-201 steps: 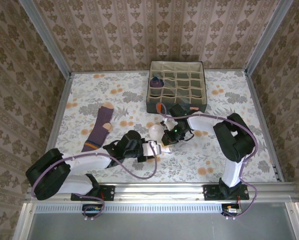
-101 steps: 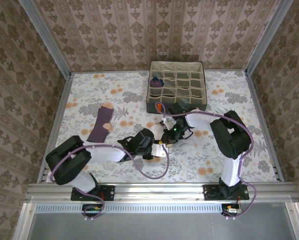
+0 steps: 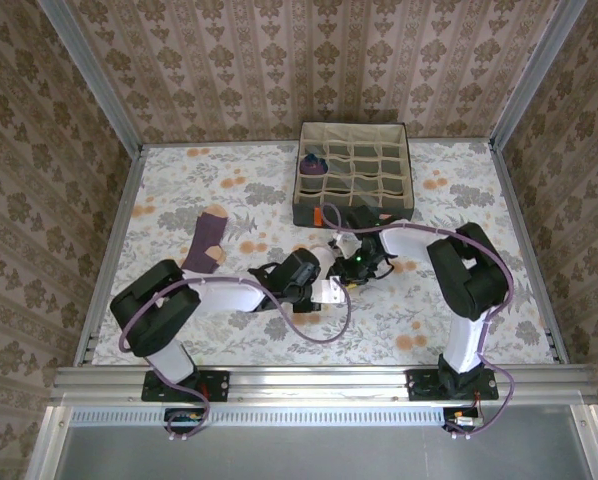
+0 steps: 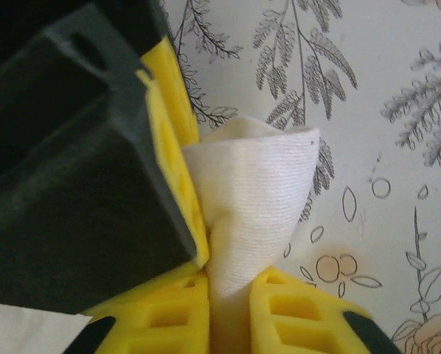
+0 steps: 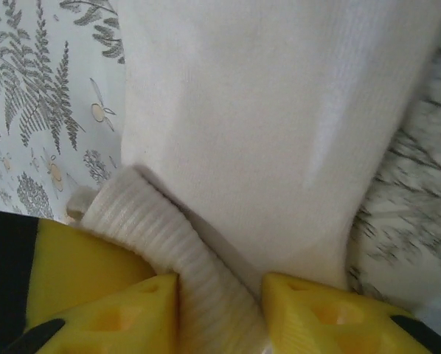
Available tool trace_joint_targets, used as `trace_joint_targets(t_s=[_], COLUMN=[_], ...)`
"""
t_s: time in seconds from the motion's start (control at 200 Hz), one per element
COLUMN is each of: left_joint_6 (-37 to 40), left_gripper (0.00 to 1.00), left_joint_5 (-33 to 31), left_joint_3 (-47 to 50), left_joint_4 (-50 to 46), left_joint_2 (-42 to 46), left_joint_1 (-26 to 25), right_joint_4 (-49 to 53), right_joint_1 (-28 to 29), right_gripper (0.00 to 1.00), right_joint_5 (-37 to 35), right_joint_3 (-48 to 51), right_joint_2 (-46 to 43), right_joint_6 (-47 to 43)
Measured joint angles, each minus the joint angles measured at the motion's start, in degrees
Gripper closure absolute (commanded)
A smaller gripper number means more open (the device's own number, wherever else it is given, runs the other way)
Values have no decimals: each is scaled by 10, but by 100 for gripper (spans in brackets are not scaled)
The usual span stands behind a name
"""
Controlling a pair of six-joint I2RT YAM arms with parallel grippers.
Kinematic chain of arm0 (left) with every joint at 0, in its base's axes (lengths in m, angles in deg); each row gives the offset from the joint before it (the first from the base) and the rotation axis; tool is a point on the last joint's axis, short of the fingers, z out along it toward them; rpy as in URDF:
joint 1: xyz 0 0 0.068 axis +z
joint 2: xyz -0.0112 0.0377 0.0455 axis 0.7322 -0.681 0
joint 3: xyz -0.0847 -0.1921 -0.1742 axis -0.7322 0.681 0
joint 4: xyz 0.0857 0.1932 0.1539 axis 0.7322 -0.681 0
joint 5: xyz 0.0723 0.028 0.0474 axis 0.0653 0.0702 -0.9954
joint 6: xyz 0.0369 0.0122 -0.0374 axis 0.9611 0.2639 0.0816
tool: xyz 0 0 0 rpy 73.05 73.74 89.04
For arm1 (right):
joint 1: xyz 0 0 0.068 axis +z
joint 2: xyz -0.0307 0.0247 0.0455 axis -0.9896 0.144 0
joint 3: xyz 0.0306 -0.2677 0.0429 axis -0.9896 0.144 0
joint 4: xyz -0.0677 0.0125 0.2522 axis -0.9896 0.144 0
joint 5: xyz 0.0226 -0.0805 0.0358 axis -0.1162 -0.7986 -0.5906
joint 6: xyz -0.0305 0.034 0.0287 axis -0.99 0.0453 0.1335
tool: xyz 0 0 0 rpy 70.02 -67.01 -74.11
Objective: Roll the socks
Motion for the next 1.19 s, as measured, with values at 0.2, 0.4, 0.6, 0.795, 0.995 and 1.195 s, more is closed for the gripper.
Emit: trace_joint_targets(t_s=[0.2, 0.4, 0.6, 0.795, 0.995, 1.195], left_joint_6=[-69, -129, -183, -221, -233, -233], left_gripper=[100, 100, 100, 100, 100, 100], left_joint_5=[115, 216, 318, 394, 436, 446], left_joint_3=[-104, -168, -184, -189, -203, -203], left_joint_4=[-102, -176, -193, -198, -209, -210], left_joint_2=[-64, -110, -139, -164, -187, -190], left_joint_1=[44, 88, 134, 164, 177, 179], right_joint_4=[-73, -115, -152, -204, -238, -239], right_joint_1=[-31, -50, -50, -50, -49, -39], right_gripper=[54, 53, 51, 51, 53, 67], right_joint_5=[-2, 1, 1, 5, 18, 22], right_joint_3=[84, 143, 177, 196, 196, 167], right_joint_2=[-76, -137, -186, -205, -166, -116], right_joint_6=[41, 73, 85, 94, 94, 98])
